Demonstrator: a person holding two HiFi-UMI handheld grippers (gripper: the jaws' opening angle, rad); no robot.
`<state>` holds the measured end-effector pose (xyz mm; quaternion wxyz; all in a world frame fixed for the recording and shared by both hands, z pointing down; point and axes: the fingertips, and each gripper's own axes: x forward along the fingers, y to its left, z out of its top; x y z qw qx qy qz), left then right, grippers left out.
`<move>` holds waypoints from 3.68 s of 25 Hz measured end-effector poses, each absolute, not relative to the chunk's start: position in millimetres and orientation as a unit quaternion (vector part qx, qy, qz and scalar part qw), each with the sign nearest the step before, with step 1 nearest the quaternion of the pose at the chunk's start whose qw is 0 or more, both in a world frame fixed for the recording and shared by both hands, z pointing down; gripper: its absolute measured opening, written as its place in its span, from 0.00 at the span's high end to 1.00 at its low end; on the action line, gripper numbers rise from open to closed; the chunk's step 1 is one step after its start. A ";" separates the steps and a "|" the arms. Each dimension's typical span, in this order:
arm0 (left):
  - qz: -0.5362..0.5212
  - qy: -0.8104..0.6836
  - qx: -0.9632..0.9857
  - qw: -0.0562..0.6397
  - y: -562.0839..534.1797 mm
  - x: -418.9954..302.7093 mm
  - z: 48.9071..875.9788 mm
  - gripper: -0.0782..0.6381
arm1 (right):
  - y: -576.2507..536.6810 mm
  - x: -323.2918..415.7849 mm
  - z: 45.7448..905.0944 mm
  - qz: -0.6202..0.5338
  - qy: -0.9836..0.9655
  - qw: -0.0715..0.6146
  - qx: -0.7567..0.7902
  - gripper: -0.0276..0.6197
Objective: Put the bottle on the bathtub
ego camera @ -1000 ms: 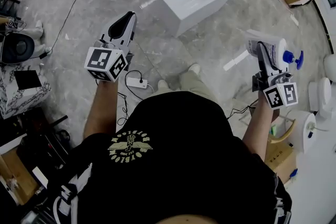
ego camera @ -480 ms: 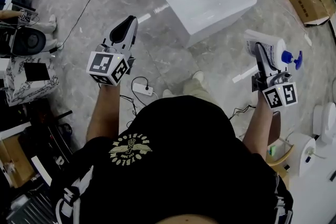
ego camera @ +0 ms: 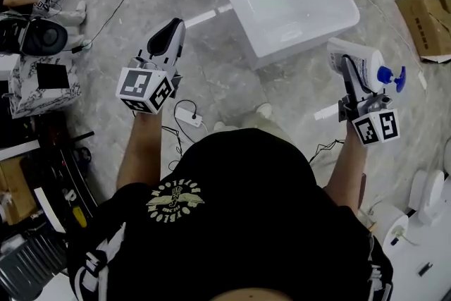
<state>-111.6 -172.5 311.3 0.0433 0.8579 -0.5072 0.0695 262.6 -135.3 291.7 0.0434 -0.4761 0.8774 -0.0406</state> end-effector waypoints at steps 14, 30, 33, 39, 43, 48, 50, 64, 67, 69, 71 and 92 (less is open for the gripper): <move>0.070 -0.563 0.823 0.034 -181.5 -75.5 302.0 0.84 | -197.7 300.3 296.8 -0.046 0.906 0.056 -0.417 0.55; 0.085 -0.517 0.851 0.013 -225.7 -41.6 291.3 0.84 | -203.7 339.1 307.2 -0.064 0.879 0.079 -0.466 0.55; 0.083 -0.498 0.863 0.014 -245.6 -32.8 297.9 0.84 | -206.8 343.7 308.6 -0.058 0.872 0.070 -0.482 0.55; 0.084 -0.471 0.878 0.033 -280.9 -27.0 314.1 0.84 | -222.7 342.0 309.2 -0.059 0.859 0.052 -0.505 0.55; 0.084 -0.463 0.882 0.040 -310.1 -39.9 319.9 0.84 | -244.6 328.4 313.8 -0.066 0.854 0.042 -0.515 0.55; 0.073 -0.472 0.877 0.047 -352.3 -75.4 322.1 0.84 | -284.0 295.1 311.2 -0.064 0.859 0.025 -0.508 0.55; 0.068 -0.476 0.876 0.046 -367.7 -88.3 322.8 0.84 | -305.3 280.9 311.9 -0.064 0.862 0.018 -0.502 0.55; 0.059 -0.529 0.842 0.085 -419.3 -197.0 360.9 0.84 | -428.9 129.7 339.5 -0.058 0.915 -0.040 -0.397 0.55; 0.058 -0.546 0.831 0.086 -417.9 -195.8 359.4 0.84 | -440.1 121.9 349.3 -0.065 0.926 -0.054 -0.369 0.55; 0.057 -0.563 0.820 0.088 -413.6 -197.5 358.9 0.84 | -448.9 116.7 359.5 -0.069 0.931 -0.065 -0.353 0.55; 0.057 -0.583 0.805 0.091 -406.5 -200.1 359.7 0.84 | -456.9 111.0 371.8 -0.069 0.936 -0.080 -0.335 0.55; 0.105 -0.701 0.692 0.135 -283.9 -225.2 432.1 0.85 | -468.8 27.9 566.4 -0.076 0.965 -0.138 -0.208 0.55</move>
